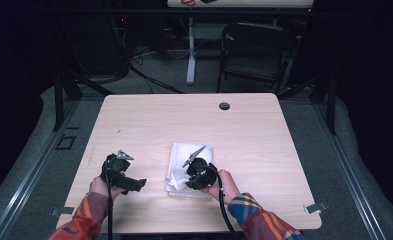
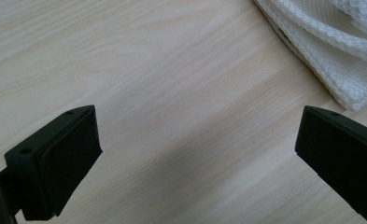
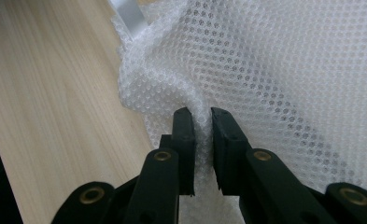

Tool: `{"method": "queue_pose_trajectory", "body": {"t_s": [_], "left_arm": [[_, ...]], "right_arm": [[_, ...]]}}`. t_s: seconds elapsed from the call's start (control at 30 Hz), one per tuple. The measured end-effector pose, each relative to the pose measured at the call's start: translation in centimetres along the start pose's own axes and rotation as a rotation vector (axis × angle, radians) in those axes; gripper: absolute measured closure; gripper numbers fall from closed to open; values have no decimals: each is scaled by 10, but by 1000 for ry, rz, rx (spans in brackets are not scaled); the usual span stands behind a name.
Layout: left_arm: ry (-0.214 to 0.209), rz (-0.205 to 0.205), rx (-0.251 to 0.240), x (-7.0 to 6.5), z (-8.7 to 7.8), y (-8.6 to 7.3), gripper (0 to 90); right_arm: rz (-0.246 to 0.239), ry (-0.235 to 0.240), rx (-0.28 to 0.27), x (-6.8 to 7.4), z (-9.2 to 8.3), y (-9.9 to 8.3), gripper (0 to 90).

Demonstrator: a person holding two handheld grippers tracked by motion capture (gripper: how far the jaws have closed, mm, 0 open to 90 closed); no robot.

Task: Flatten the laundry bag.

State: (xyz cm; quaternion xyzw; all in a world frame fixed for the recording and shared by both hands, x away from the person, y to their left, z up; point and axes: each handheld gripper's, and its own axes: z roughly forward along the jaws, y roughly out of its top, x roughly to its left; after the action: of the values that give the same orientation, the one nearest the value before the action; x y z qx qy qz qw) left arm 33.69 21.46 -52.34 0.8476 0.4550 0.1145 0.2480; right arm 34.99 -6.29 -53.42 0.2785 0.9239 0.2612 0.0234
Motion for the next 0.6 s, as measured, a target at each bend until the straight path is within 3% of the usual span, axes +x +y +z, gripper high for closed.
{"method": "queue_pose_trajectory", "body": {"t_s": [0.17, 0.2, 0.27, 0.3, 0.33, 0.37, 0.43, 0.6], "left_arm": [[-38, 40, -6, -17, 3, 4, 0], [-73, 60, -11, -24, 5, 6, 2], [-99, 75, -16, -31, 8, 7, 23], [-99, 75, -16, -31, 8, 7, 43], [-125, 77, -24, -35, 9, 7, 75], [-157, 100, -29, -41, 12, 8, 105], [-180, 130, -18, -46, 17, 10, 153], [-192, 138, -22, -57, 26, 12, 251]], "right_arm": [[9, -20, -20, 0, -6, -1, 811], [9, -27, -26, 1, -8, 0, 812], [4, -31, -27, 2, -10, 0, 812], [4, -31, -27, 2, -10, 0, 812], [11, -33, -32, 2, -11, -1, 812], [13, -35, -33, 2, -11, -1, 812], [14, -36, -37, 2, -12, -1, 812], [22, -36, -38, 2, -13, -2, 812]]}}
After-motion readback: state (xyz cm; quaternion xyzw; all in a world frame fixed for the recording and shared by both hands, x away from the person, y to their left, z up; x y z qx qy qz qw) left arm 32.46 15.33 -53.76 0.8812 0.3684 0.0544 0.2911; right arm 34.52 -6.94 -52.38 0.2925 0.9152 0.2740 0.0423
